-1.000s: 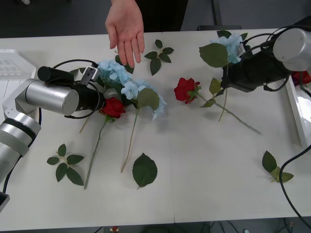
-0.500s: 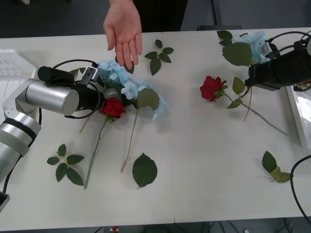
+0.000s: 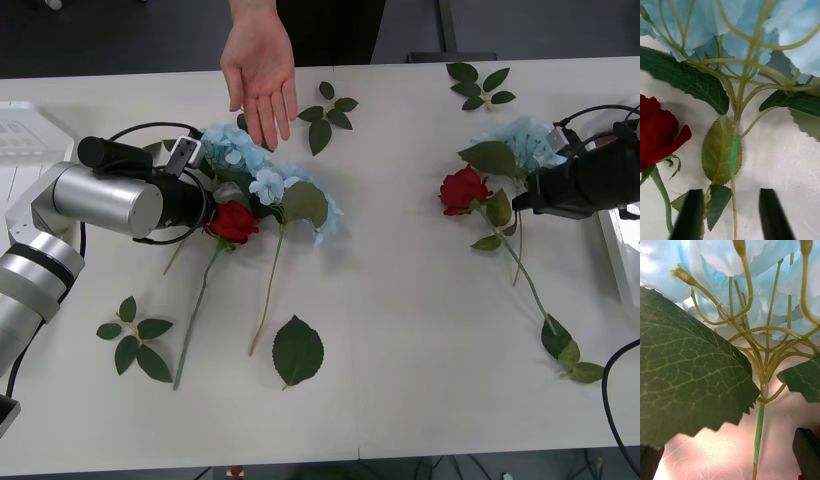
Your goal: Place the red flowers into the right box and the blue flowers into the left box. If a person shows an open palm, hand one flower to the person first, then continue sorting.
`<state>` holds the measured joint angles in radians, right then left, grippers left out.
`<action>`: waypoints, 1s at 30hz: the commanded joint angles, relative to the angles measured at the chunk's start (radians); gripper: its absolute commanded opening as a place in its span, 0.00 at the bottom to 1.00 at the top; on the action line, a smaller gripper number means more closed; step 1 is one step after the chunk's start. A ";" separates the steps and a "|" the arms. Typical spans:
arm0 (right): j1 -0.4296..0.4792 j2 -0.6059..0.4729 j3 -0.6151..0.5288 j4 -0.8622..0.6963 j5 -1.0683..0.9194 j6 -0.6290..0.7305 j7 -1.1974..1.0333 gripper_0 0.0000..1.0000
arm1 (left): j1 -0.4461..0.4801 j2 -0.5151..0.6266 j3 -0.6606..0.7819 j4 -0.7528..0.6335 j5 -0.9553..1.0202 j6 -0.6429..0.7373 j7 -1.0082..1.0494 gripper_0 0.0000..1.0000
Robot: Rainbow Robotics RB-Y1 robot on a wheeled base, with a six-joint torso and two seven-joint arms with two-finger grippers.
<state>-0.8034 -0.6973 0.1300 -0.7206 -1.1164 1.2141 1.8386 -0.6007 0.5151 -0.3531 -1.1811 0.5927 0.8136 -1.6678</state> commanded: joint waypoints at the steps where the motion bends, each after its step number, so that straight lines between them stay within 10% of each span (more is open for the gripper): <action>1: -0.031 -0.047 0.007 -0.013 0.009 -0.016 0.044 0.81 | -0.045 -0.010 -0.013 -0.008 -0.007 -0.013 -0.081 1.00; 30: -0.082 0.002 0.036 -0.011 0.181 -0.077 0.004 0.86 | -0.045 -0.010 -0.013 -0.008 -0.007 -0.013 -0.081 1.00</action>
<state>-0.8357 -0.6969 0.1505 -0.7207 -0.9527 1.1519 1.8585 -0.6008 0.5151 -0.3531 -1.1811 0.5927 0.8136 -1.6679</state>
